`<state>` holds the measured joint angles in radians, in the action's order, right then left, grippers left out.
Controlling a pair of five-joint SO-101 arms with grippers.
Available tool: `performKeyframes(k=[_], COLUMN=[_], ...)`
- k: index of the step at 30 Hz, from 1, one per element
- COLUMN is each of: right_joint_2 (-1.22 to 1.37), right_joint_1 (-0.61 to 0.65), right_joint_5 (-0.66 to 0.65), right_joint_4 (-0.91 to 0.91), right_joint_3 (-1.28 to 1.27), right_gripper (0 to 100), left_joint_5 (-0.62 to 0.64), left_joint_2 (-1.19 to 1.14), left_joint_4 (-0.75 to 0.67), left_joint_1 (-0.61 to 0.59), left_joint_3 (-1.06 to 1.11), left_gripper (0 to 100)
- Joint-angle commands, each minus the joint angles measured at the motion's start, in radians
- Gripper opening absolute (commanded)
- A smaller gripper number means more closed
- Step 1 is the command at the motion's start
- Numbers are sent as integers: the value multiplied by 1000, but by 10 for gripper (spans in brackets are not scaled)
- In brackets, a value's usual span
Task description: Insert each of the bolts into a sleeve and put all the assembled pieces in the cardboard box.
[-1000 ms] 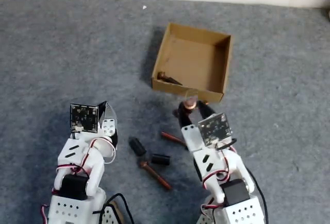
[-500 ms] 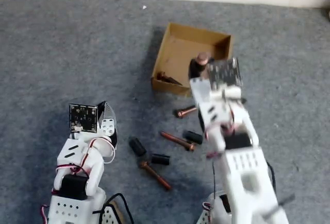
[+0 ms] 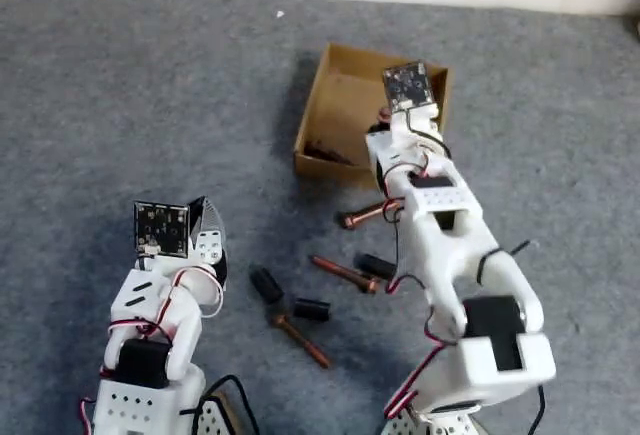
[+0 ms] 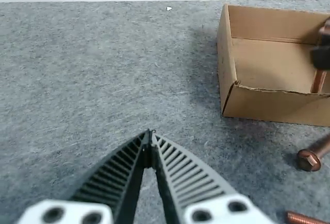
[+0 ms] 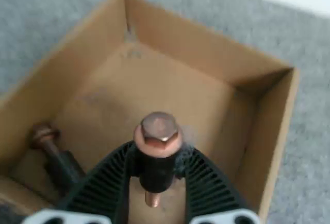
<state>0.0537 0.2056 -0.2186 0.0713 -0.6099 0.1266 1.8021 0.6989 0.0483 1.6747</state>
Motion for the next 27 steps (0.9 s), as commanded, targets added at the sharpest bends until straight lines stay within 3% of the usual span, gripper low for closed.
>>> performKeyframes(k=[1,12,21,25,27], right_joint_2=[12,-153,-386,-390,-390], right_joint_1=[-19,-16,27,110,142], right_joint_5=[12,8,0,-186,-212], right_joint_4=[101,366,828,1038,1098], right_joint_3=[133,203,111,82,56], right_gripper=[110,129,130,130,130], left_joint_5=[-11,-11,-11,-11,-11], left_joint_2=[4,4,4,4,4], left_joint_4=[-8,-8,-8,-8,-8], left_joint_1=[-5,-7,-8,-8,-8], left_joint_3=[21,21,21,21,21], left_gripper=[6,7,7,7,7])
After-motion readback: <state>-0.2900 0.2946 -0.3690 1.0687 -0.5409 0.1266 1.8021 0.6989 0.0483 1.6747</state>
